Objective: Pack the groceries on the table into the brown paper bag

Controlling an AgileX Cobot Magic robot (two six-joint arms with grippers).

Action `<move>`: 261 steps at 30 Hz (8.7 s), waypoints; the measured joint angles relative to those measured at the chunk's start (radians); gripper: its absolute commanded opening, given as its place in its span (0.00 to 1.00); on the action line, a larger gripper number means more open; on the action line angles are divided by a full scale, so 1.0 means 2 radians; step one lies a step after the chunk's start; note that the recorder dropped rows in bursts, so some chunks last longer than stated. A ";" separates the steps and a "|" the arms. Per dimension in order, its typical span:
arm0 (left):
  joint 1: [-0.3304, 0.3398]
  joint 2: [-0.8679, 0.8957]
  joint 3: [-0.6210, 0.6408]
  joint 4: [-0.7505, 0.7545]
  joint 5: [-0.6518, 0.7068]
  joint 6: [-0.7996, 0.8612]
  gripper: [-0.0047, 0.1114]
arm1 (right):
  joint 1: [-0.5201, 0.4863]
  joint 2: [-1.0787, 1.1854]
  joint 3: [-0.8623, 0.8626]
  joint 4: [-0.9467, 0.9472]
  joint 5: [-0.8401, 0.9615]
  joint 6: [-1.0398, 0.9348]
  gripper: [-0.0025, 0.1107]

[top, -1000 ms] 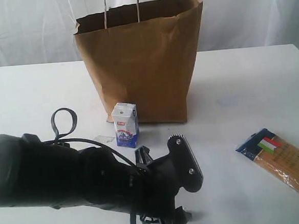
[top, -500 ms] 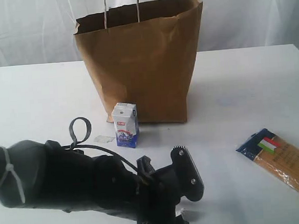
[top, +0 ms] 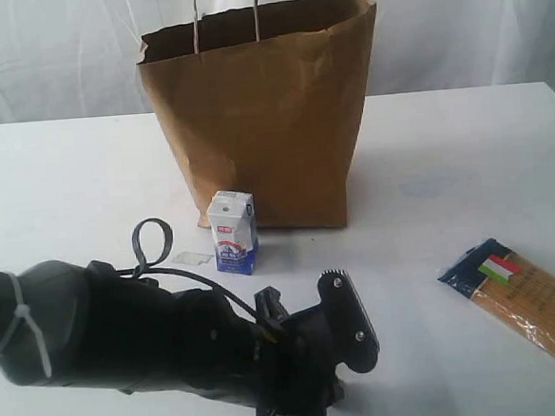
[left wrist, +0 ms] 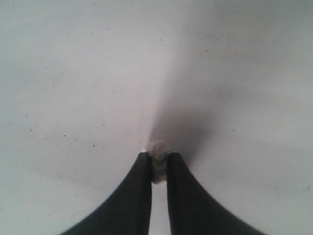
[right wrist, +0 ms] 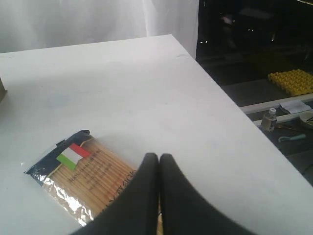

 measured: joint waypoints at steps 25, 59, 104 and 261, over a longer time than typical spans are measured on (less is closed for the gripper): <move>0.400 -0.332 -0.020 -0.396 0.179 0.301 0.04 | 0.000 0.000 0.000 0.000 0.000 0.000 0.02; 0.453 -0.034 -0.209 -0.462 0.388 0.450 0.40 | 0.000 0.000 0.000 0.000 0.000 0.007 0.02; 0.452 -0.031 -0.242 -0.428 0.405 0.433 0.31 | 0.000 0.000 0.000 0.000 0.000 0.007 0.02; 0.559 -0.910 0.450 0.315 0.134 -0.538 0.04 | 0.035 0.238 -0.273 -0.535 -0.465 0.305 0.02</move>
